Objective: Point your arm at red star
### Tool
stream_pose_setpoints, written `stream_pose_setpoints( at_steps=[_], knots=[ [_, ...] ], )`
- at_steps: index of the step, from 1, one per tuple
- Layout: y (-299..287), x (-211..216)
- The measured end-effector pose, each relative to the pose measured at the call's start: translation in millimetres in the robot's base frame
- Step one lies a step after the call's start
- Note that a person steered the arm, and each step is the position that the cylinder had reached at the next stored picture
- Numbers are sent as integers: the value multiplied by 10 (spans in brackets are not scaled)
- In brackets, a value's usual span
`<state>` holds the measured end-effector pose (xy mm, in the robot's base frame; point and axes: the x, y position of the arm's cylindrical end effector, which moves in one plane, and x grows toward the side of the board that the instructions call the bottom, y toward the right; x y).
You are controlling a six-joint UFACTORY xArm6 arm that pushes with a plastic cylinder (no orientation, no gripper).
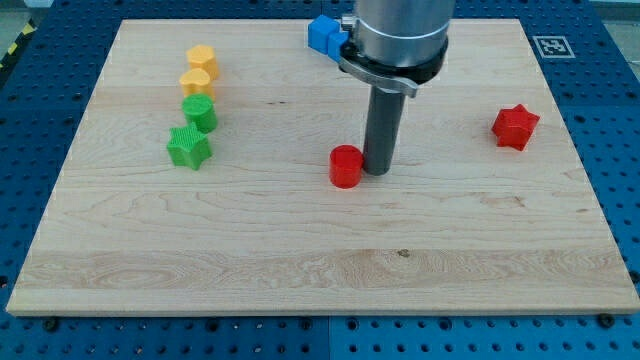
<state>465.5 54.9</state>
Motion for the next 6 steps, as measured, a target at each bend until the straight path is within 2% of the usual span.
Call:
stream_pose_setpoints(
  at_steps=[1,3,4,6],
  knots=[
    [175,117],
    [1218,544],
    [1767,486],
    [2482,-280]
  ],
)
